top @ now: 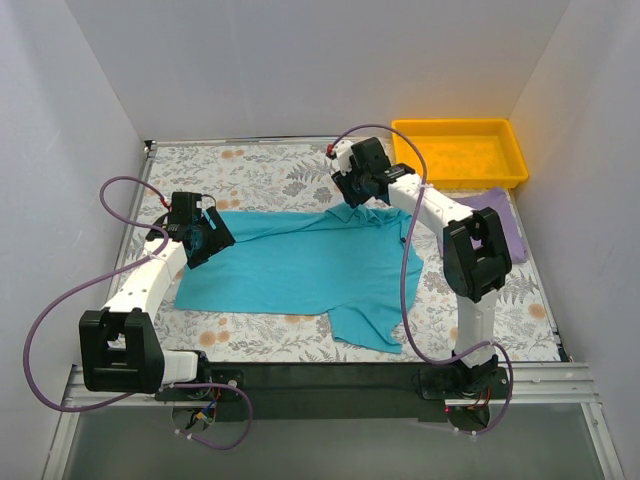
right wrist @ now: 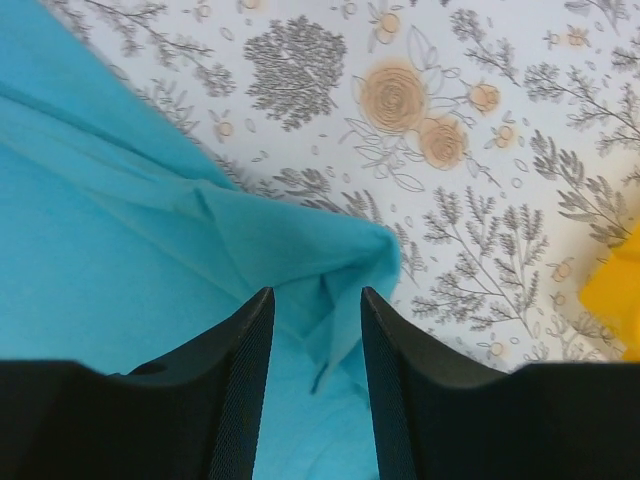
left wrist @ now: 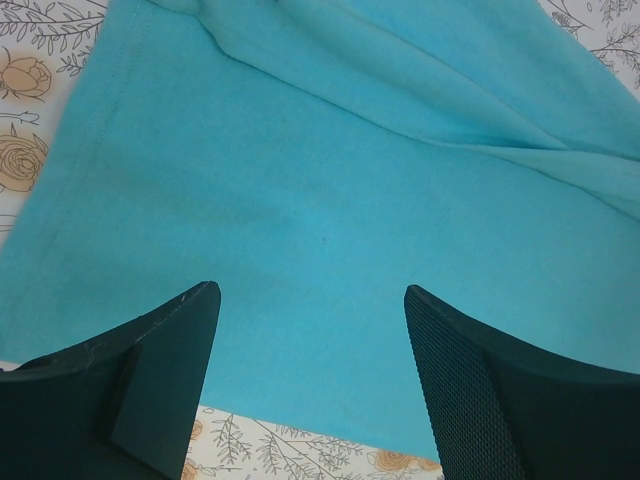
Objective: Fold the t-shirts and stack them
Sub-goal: Fold the tshirt
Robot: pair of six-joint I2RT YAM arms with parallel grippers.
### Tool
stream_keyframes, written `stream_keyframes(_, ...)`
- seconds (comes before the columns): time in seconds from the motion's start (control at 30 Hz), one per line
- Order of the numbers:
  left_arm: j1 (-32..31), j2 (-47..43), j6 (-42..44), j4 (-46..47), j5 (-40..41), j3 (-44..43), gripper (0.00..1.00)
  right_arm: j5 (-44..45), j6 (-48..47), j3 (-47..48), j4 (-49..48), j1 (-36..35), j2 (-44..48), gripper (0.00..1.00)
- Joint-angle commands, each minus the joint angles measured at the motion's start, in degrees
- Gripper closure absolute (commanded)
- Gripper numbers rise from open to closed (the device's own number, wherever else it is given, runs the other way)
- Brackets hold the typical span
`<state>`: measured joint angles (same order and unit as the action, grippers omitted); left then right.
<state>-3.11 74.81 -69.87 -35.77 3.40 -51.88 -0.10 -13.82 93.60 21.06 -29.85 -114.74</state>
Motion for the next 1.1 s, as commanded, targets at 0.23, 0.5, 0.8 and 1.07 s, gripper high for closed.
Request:
stream_keyframes(0.23, 0.0, -0.6, 0.1, -0.4, -0.5, -0.2, 0.31, -2.5, 2.0, -4.3, -5.4, -2.7, -0.7, 0.60)
stream_keyframes(0.5, 0.0, -1.0, 0.2, -1.0, -0.2, -0.2, 0.31, -0.3, 1.4, -3.3, -6.7, -3.5, -4.2, 0.60)
stream_keyframes(0.8, 0.0, -1.3, 0.3, -1.2, -0.1, 0.1, 0.31, -0.2, 1.2, -1.9, -7.1, -4.0, -6.8, 0.60)
stream_keyframes(1.07, 0.0, -1.2, 0.3, -1.4, 0.2, -0.1, 0.31, 5.4, 0.4, -1.8, -7.7, -4.0, -7.1, 0.68)
